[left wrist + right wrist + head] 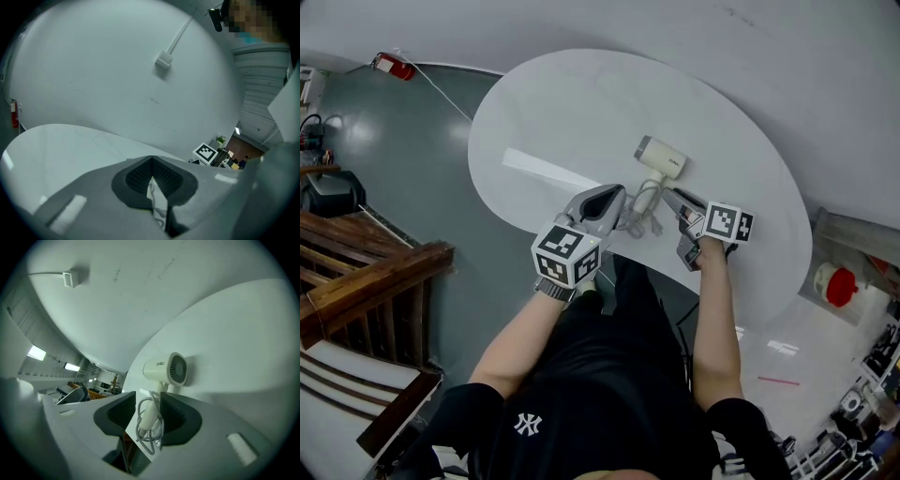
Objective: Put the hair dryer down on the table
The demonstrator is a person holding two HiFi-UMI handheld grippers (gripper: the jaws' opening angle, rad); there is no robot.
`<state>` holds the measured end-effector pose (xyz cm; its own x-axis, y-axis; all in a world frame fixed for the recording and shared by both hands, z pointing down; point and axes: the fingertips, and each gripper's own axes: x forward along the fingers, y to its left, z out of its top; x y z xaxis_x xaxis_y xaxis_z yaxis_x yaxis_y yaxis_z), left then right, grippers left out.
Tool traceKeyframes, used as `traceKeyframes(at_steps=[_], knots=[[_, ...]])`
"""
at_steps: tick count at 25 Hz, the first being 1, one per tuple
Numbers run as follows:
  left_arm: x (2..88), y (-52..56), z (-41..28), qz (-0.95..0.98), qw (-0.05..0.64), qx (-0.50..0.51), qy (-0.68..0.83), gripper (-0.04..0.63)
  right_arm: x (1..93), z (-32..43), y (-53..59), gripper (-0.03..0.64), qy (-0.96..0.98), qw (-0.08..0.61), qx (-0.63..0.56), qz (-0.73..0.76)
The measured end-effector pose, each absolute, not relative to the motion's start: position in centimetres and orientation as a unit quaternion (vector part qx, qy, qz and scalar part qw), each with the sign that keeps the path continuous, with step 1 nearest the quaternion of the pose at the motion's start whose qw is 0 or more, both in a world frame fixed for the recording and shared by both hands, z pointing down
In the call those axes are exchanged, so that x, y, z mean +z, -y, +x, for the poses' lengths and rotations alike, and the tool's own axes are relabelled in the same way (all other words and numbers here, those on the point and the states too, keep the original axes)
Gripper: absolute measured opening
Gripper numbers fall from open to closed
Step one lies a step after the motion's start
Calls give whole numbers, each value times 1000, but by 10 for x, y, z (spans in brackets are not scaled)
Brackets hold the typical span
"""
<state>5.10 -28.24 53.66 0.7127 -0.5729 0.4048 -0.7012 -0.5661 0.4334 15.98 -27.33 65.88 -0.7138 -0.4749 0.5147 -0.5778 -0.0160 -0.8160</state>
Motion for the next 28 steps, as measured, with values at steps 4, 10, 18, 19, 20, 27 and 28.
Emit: traceKeyframes(at_steps=[4, 10, 18, 19, 20, 27, 28], knots=[[526, 267, 43, 881, 293, 103, 356, 0, 629, 151, 263, 98, 724, 39, 557, 405], [509, 242, 30, 887, 285, 95, 350, 0, 586, 122, 244, 23, 757, 31, 498, 422], [477, 209, 7, 896, 270, 75, 344, 0, 532, 89, 215, 23, 781, 11, 447, 437], [473, 206, 4, 898, 267, 72, 343, 0, 524, 86, 213, 23, 785, 13, 433, 442], [469, 205, 2, 899, 265, 69, 342, 0, 516, 84, 210, 23, 791, 16, 415, 449], [434, 189, -14, 904, 252, 44, 341, 0, 463, 66, 191, 23, 823, 41, 302, 479], [427, 186, -16, 906, 248, 42, 340, 0, 456, 64, 188, 23, 824, 45, 292, 483]])
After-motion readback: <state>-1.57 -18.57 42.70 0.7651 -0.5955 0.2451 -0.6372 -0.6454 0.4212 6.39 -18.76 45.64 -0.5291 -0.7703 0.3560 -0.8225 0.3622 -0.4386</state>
